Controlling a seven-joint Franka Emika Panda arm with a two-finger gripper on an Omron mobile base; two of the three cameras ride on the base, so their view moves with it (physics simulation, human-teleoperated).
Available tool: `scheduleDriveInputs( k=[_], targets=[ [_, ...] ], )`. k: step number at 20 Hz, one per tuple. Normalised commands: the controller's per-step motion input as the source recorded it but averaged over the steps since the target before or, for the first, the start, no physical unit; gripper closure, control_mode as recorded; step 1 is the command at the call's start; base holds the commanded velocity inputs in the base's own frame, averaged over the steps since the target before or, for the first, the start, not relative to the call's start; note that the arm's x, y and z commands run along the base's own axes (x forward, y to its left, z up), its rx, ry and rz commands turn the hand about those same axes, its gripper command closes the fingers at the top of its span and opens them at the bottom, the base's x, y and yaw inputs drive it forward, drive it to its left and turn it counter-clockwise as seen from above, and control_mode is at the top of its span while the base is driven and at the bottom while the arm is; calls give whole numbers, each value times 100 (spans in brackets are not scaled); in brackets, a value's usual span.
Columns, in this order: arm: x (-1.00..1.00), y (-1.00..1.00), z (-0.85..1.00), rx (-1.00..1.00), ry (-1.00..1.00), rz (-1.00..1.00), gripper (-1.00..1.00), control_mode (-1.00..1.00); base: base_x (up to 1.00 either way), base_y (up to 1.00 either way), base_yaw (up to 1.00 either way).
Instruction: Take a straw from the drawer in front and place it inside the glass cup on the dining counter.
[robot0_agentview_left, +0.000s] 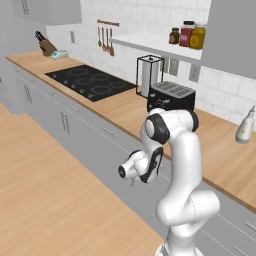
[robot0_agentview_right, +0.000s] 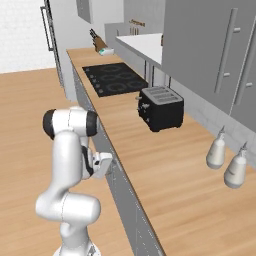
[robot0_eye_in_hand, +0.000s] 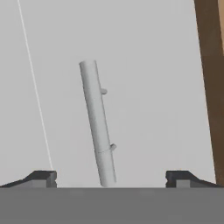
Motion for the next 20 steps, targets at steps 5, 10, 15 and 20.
scheduleDriveInputs(
  k=[5, 10, 15, 20],
  targets=[
    [26, -3, -18, -8, 0, 0, -100, -100, 0, 0, 0],
    [26, -8, -14, -5, 0, 0, -100, -100, 0, 0, 0],
    [0, -18, 1, -5, -5, 0, -100, -100, 0, 0, 0],
    [-5, -22, 2, -1, -7, 0, -100, -100, 0, 0, 0]
  ],
)
